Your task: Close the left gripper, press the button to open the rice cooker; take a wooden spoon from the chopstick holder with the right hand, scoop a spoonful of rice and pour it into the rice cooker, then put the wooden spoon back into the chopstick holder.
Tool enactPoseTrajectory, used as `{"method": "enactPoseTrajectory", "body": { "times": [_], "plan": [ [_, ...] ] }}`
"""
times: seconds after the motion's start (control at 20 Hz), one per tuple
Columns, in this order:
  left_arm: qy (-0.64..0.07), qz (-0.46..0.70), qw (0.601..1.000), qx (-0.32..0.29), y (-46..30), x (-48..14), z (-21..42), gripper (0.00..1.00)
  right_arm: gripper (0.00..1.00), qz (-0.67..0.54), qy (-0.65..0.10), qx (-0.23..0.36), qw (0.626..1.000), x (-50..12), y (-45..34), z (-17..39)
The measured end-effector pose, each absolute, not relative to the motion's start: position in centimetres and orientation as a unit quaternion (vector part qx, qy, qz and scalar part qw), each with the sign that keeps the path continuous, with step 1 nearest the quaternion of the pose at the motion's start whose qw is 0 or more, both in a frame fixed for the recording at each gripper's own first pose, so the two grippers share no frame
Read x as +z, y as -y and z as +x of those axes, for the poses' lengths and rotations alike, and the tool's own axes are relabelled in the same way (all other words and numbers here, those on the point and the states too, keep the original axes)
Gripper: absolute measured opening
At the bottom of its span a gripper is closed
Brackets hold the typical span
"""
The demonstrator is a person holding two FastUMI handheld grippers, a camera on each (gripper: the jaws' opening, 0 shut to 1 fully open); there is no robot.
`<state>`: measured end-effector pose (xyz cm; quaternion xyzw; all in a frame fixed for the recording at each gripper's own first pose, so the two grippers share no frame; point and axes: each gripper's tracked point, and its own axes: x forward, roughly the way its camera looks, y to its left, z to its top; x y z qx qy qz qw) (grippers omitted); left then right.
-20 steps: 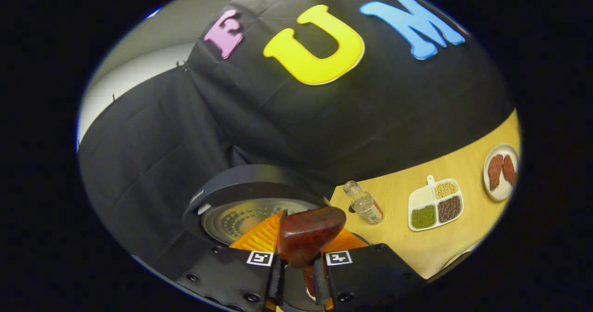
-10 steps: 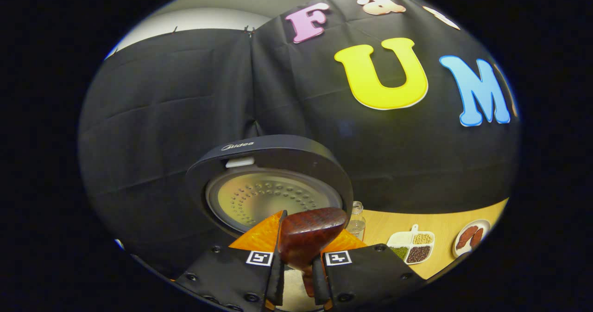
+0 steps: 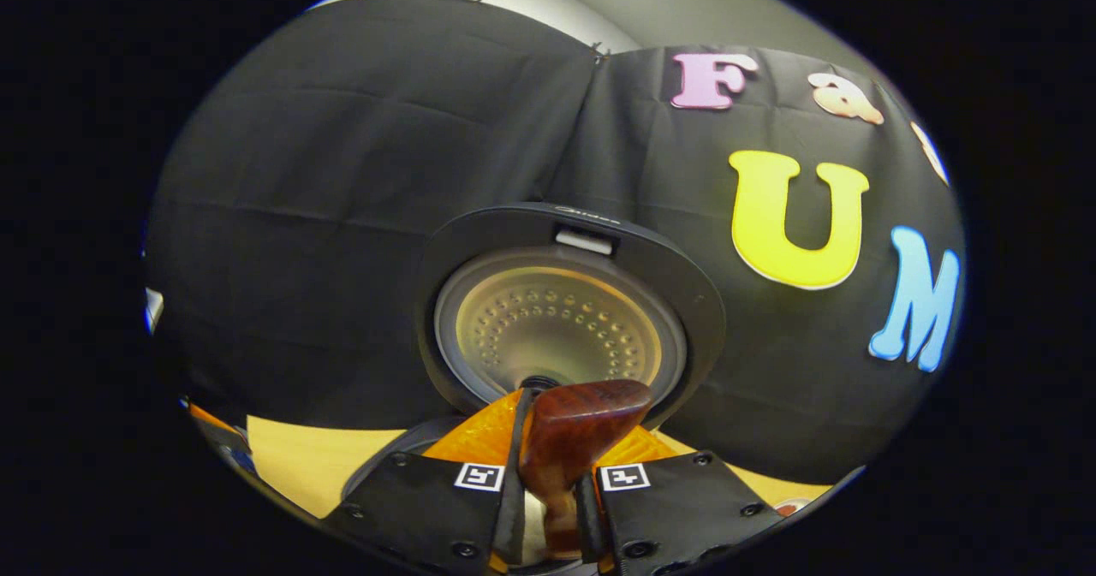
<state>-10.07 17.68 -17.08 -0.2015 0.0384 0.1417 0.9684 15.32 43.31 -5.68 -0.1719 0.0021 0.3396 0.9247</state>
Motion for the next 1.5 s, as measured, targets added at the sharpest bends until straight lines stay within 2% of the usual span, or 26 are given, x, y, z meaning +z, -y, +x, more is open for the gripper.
{"method": "enactPoseTrajectory", "body": {
  "times": [0.15,0.3,0.4,0.7,0.9,1.3,1.35,1.4,1.5],
  "plan": [
    [-0.038,-0.203,0.968,0.139,-17.4,-17.1,-10.3,0.94,0.27,-0.173,-0.009,0.334,0.927,-6.0,-43.5,15.4],
    [-0.038,-0.206,0.968,0.139,-17.4,-17.2,-10.2,0.94,0.24,-0.122,-0.036,0.343,0.931,-5.5,-43.6,15.0],
    [-0.038,-0.203,0.968,0.141,-17.7,-17.3,-10.1,0.94,0.27,-0.095,-0.037,0.345,0.933,-4.3,-43.1,14.8],
    [-0.033,-0.195,0.973,0.123,-15.7,-16.1,-9.7,0.94,0.27,-0.037,-0.037,0.32,0.946,-1.3,-39.3,14.0],
    [-0.031,-0.169,0.977,0.124,-14.3,-15.4,-9.4,0.94,0.27,-0.004,-0.036,0.321,0.946,0.5,-35.6,12.4],
    [-0.04,-0.126,0.988,0.086,-8.6,-14.0,-6.9,0.92,0.27,0.044,-0.02,0.287,0.957,1.8,-26.0,10.1],
    [-0.045,-0.119,0.988,0.084,-8.1,-14.0,-6.5,0.92,0.24,0.06,-0.022,0.284,0.957,1.6,-24.6,9.8],
    [-0.044,-0.112,0.99,0.078,-7.5,-13.7,-5.9,0.93,0.27,0.075,-0.024,0.279,0.957,1.3,-23.1,9.6],
    [-0.043,-0.104,0.992,0.065,-6.0,-13.2,-5.2,0.93,0.27,0.09,-0.02,0.26,0.961,1.4,-19.9,9.1]
  ]
}}
